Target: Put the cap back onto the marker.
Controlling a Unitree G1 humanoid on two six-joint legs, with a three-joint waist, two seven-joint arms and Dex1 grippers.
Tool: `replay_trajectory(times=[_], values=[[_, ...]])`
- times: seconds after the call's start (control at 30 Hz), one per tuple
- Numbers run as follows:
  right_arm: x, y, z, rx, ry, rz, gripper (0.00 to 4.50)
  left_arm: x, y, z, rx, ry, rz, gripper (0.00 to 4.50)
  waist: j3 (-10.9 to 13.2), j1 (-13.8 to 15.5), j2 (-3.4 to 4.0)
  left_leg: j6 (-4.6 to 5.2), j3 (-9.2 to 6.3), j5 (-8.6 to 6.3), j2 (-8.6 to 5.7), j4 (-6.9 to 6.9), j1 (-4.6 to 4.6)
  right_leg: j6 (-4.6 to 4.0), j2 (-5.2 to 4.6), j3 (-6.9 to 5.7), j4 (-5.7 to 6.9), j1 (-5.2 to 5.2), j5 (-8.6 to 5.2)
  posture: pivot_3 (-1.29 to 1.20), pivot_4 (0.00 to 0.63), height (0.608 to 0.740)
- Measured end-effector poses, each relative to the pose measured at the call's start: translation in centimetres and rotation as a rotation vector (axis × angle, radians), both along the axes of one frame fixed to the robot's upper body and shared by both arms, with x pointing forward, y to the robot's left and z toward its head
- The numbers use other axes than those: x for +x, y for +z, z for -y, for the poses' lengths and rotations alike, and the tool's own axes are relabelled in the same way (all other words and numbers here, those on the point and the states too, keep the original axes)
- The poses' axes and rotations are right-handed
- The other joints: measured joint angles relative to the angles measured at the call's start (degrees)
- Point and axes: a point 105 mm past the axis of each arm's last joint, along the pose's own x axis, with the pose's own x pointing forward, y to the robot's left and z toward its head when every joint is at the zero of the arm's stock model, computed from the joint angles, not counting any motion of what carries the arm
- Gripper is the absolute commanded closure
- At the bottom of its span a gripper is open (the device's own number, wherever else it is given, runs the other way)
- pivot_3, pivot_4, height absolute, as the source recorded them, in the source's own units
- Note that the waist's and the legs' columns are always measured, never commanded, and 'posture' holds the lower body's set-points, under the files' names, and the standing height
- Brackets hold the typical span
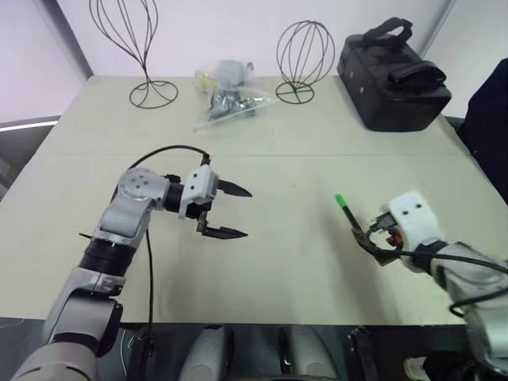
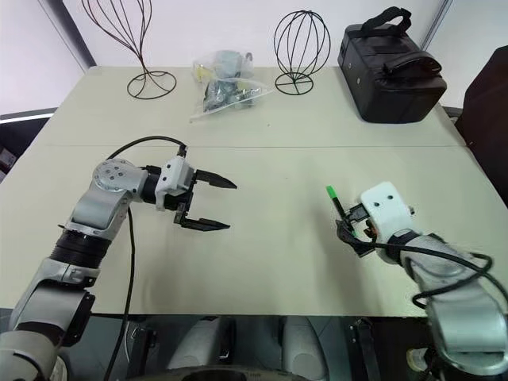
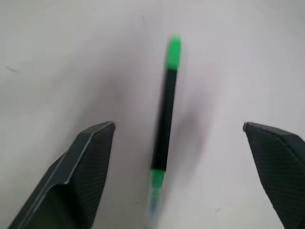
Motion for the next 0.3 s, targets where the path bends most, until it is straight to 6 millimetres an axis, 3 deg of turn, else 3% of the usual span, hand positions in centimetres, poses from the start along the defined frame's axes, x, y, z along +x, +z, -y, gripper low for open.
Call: replay_trajectory(times=[0.3], values=[[-4.1, 2.3, -0.7, -0.034, 0.25, -0.004, 0.03, 0.1, -0.2, -0.5, 0.027, -0.019, 0.002, 0.0, 0.0, 0.1, -0.04, 0.01, -0.02, -0.01, 0.03, 0.01, 0.04, 0.01, -0.01, -0.03, -0.06, 0.14, 0.0, 0.0, 0.15, 0.74]])
